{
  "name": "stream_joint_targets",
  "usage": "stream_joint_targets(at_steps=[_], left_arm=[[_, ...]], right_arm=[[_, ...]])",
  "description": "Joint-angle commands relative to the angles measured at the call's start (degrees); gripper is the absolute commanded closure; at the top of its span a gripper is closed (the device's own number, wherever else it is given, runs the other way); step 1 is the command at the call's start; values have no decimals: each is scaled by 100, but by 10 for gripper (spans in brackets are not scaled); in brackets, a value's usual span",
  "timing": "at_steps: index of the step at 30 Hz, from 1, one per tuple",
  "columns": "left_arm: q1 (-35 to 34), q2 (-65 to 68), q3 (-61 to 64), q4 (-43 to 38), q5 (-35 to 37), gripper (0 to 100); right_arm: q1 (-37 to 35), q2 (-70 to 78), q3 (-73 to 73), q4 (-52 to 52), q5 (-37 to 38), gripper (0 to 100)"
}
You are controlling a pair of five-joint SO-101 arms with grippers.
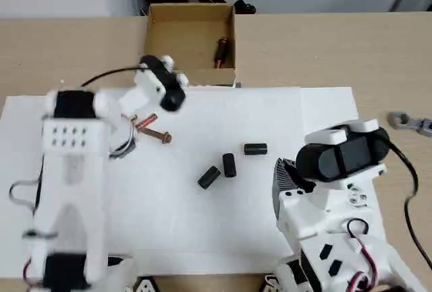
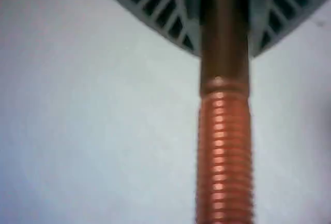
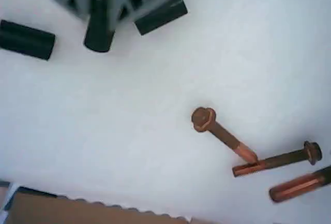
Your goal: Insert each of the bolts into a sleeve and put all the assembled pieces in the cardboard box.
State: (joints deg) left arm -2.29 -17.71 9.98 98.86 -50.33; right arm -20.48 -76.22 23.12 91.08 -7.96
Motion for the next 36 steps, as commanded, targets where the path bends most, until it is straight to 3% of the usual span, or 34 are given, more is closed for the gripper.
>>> stream_joint_targets(at_steps=[1,7,14,20,23,30,36], left_arm=[[9,-624,558,167,-1196,993],[-44,-624,1710,132,-2004,993],[-53,-615,2677,-782,-2075,991],[-44,-615,3231,-1829,-2084,989],[-53,-545,3371,-2268,-2251,989],[-53,1222,2369,-2602,-2277,990],[-18,3059,418,-1662,-2277,990]], right_arm=[[57,-4,-18,92,-70,994],[57,-22,-53,-251,-229,994],[66,13,-26,-382,-281,994],[1077,-13,-62,-778,-273,994],[1156,-4,-62,-760,-290,994],[1165,31,-53,-743,-299,994],[1174,40,-44,-681,-299,994]])
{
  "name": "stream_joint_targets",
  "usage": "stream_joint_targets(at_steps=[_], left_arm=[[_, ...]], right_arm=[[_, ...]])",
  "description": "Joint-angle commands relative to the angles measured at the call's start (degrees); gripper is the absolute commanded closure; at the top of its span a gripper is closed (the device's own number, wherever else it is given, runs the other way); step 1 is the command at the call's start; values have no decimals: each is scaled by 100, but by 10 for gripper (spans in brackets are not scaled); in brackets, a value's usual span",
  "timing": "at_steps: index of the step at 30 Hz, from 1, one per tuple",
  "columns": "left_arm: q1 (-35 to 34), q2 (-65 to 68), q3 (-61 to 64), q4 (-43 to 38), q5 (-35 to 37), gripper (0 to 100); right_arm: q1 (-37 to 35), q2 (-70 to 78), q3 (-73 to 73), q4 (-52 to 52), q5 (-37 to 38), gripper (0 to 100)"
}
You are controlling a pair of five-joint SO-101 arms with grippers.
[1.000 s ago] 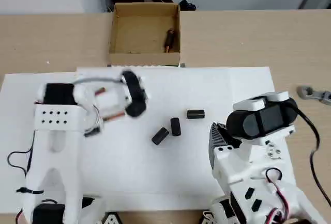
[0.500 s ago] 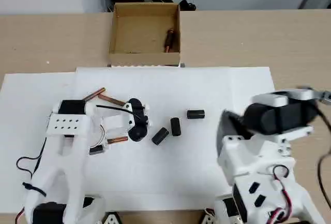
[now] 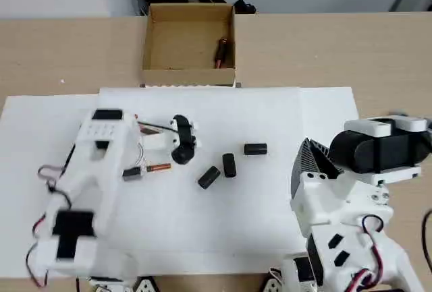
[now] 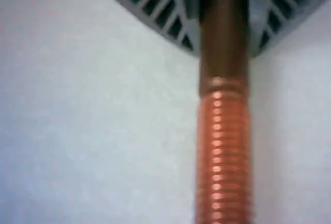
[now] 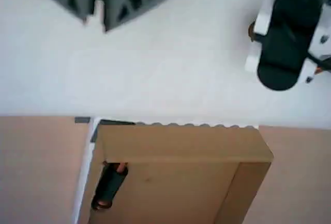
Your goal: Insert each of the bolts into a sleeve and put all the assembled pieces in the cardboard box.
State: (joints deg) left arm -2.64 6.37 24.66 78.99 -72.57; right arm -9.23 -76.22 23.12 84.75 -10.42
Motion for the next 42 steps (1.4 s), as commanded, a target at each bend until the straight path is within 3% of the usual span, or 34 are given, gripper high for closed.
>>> stream_joint_targets(at_steps=[1,8,13,25,32,37,40,42], left_arm=[[18,905,-1323,484,-62,990],[-9,2163,-2246,1002,-202,990],[-18,2145,-2352,1090,-193,987],[-105,738,-2343,1336,264,903],[-281,-387,-2299,2127,554,903],[-545,-1046,-2273,2127,1407,903],[-484,-1160,-2281,2119,2734,903],[-325,-1143,-2273,2110,4062,903]], right_arm=[[48,40,-35,-13,-53,994],[488,40,-26,22,-53,994],[505,48,-26,22,-53,994],[505,48,-26,22,-53,994],[514,-13,246,22,-44,994],[505,-13,290,-75,-62,994],[505,-13,290,-75,-62,994],[505,-13,290,-75,-62,994]])
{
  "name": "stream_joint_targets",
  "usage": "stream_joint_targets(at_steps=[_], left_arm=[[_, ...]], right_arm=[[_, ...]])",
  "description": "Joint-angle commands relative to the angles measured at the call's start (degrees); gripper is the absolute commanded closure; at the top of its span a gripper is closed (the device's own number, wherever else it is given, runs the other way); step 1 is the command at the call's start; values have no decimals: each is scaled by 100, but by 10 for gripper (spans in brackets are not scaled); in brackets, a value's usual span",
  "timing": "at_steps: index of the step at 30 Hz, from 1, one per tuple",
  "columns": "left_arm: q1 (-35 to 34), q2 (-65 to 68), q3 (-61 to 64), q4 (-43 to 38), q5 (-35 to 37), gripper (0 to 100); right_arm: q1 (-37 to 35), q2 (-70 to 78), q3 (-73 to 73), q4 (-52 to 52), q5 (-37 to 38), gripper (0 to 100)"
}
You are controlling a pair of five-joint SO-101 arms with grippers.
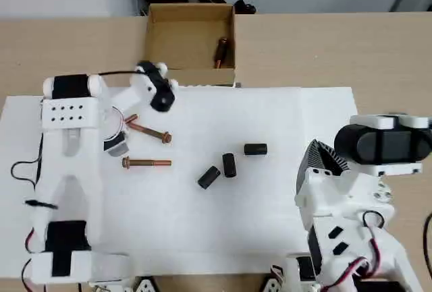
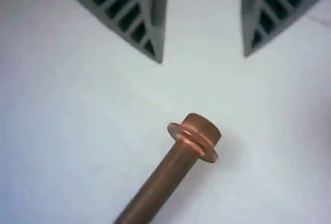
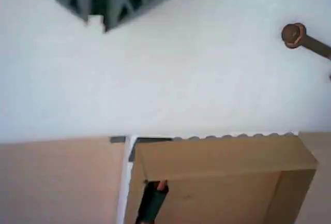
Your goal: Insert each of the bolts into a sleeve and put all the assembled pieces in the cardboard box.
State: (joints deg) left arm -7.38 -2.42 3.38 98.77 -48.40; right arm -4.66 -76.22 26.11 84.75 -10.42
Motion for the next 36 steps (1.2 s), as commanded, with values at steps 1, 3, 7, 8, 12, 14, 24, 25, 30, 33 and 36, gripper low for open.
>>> stream_joint_targets(at_steps=[1,3,7,8,12,14,24,25,30,33,36], left_arm=[[220,-264,-145,132,2435,903],[308,-281,-154,9,3912,903],[448,-273,-180,-299,6646,903],[466,-273,-163,-360,7385,903],[404,-290,-171,-281,8932,903],[404,-281,-171,-246,9134,902],[404,-255,215,-299,9855,899],[378,-264,374,-422,9916,899],[281,-273,1244,-1732,10558,900],[281,-281,1666,-2295,10857,900],[273,-299,1842,-2400,10989,899]], right_arm=[[48,-13,-9,-75,-62,994],[48,-13,-9,-75,-62,994],[48,-13,-9,-75,-62,994],[48,-13,-9,-75,-62,994],[48,-13,-9,-75,-62,994],[48,-13,-9,-40,-62,994],[40,-22,-9,-57,-62,994],[40,-22,-9,-66,-62,994],[40,-13,-9,-66,-62,994],[40,-13,-9,-31,-62,994],[40,-13,-9,-13,-62,994]])
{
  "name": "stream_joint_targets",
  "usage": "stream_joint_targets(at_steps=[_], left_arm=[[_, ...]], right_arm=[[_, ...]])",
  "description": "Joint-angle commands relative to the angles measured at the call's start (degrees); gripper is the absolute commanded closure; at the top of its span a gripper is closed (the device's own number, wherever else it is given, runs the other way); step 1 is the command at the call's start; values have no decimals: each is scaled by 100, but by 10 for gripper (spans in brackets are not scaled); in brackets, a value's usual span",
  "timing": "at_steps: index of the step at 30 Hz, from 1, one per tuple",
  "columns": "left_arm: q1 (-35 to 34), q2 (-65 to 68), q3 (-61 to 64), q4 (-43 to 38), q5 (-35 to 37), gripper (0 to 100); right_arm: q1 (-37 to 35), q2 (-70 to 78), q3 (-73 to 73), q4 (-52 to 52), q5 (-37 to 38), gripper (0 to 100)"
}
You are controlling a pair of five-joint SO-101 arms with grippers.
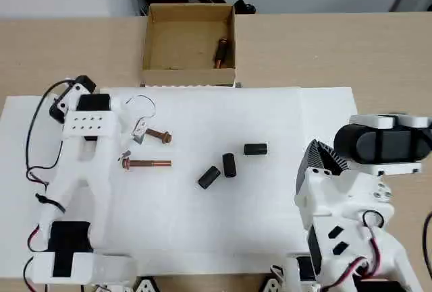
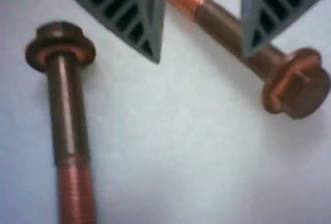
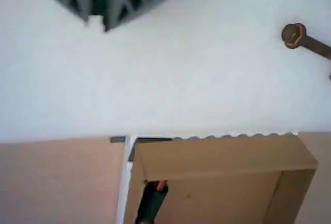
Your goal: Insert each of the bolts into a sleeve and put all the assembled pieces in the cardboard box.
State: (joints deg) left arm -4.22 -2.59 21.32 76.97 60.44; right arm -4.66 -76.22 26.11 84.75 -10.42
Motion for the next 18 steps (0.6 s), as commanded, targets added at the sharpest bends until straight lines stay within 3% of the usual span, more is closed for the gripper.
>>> stream_joint_targets(at_steps=[1,8,18], left_arm=[[-44,-281,48,-202,105,899],[-62,-308,-163,273,123,899],[18,484,-303,185,141,899]], right_arm=[[40,-13,-9,-13,-62,994],[40,-13,-9,-13,-44,994],[48,-13,-9,-13,-53,994]])
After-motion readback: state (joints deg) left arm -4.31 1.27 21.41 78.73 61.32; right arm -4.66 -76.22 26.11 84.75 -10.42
